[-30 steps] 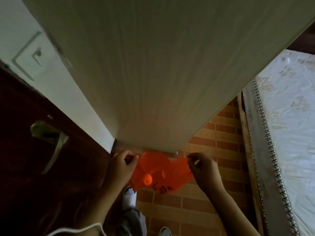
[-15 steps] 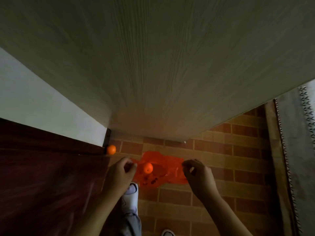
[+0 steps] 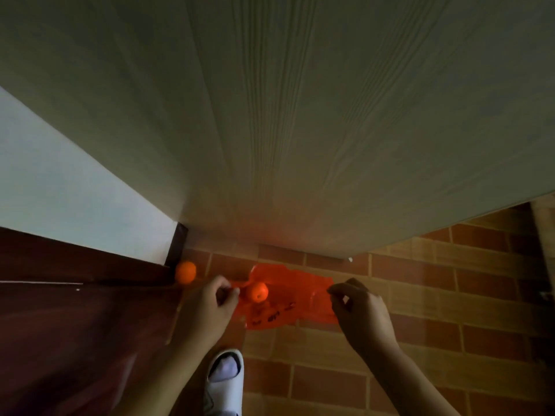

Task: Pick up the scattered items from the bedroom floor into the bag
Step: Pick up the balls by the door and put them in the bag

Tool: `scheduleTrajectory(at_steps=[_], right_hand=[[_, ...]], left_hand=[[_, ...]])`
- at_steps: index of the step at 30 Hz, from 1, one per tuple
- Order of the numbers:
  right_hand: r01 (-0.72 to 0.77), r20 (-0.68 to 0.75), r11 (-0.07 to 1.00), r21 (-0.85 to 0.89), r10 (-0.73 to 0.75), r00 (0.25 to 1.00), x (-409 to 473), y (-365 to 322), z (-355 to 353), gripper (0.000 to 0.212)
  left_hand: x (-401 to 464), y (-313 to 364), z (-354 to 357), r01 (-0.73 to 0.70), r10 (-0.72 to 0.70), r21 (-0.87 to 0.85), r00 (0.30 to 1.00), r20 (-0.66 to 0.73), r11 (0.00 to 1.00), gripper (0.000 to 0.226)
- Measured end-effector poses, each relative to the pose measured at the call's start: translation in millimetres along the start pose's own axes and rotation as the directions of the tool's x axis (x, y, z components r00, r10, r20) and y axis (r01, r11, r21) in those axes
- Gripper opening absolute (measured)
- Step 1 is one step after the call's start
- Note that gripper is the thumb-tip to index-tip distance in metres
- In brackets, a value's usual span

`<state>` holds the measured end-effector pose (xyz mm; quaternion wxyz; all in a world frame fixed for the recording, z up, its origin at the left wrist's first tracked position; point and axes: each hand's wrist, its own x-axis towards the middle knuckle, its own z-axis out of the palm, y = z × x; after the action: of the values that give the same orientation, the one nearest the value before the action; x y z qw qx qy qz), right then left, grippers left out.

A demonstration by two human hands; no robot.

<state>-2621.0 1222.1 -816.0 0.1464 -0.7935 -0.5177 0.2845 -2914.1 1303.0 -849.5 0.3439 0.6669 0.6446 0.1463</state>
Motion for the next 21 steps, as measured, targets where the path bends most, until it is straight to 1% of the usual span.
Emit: scheduleTrajectory(at_steps=[3, 6, 7, 9, 10, 11, 12, 13, 14, 15, 16, 17, 19, 21], right_hand=[[0.048, -0.050, 0.996, -0.080, -0.052, 0.997, 14, 14, 21, 0.016], [0.193, -0.094, 0.945, -0.263, -0.225, 0.970, 32, 21, 42, 0.017], [0.229, -0.112, 0.921, -0.316, -0.275, 0.955, 38, 22, 47, 0.017], [0.300, -0.128, 0.875, -0.379, -0.370, 0.920, 52, 18, 58, 0.023], [0.343, -0.115, 0.850, -0.399, -0.417, 0.901, 59, 15, 63, 0.030], [0.399, -0.086, 0.818, -0.415, -0.472, 0.877, 67, 12, 69, 0.036], [0.467, -0.039, 0.775, -0.427, -0.531, 0.846, 77, 10, 76, 0.041], [0.534, 0.026, 0.726, -0.433, -0.582, 0.813, 86, 11, 85, 0.046], [0.585, 0.101, 0.682, -0.438, -0.610, 0.786, 96, 13, 94, 0.052], [0.613, 0.171, 0.653, -0.445, -0.610, 0.774, 105, 15, 103, 0.058], [0.626, 0.233, 0.632, -0.457, -0.593, 0.770, 113, 18, 111, 0.066], [0.635, 0.287, 0.614, -0.469, -0.574, 0.767, 120, 21, 119, 0.074], [0.648, 0.349, 0.590, -0.482, -0.549, 0.759, 130, 28, 130, 0.089], [0.651, 0.374, 0.599, -0.467, -0.533, 0.759, 135, 35, 139, 0.100]], left_hand=[[5, -12, 12, -0.053, 0.058, 0.084, 0.996, -0.064, 0.995, 0.028], [17, -14, 15, -0.128, 0.164, 0.233, 0.976, -0.144, 0.964, 0.039], [24, -17, 17, -0.147, 0.200, 0.275, 0.964, -0.175, 0.950, 0.040], [41, -21, 20, -0.223, 0.301, 0.323, 0.929, -0.216, 0.920, 0.028], [48, -21, 24, -0.282, 0.363, 0.343, 0.910, -0.200, 0.896, 0.023], [55, -20, 30, -0.344, 0.425, 0.371, 0.890, -0.164, 0.863, 0.029], [61, -20, 37, -0.427, 0.503, 0.404, 0.858, -0.100, 0.809, 0.038], [67, -21, 45, -0.511, 0.578, 0.436, 0.815, -0.027, 0.741, 0.041], [71, -24, 54, -0.587, 0.635, 0.457, 0.770, 0.060, 0.668, 0.040], [76, -27, 63, -0.638, 0.660, 0.475, 0.737, 0.146, 0.606, 0.040], [83, -34, 73, -0.656, 0.655, 0.500, 0.726, 0.210, 0.566, 0.042], [87, -41, 80, -0.645, 0.612, 0.524, 0.745, 0.266, 0.556, 0.047], [94, -56, 93, -0.611, 0.502, 0.546, 0.789, 0.355, 0.573, 0.058], [95, -69, 106, -0.590, 0.401, 0.543, 0.806, 0.435, 0.598, 0.068]])
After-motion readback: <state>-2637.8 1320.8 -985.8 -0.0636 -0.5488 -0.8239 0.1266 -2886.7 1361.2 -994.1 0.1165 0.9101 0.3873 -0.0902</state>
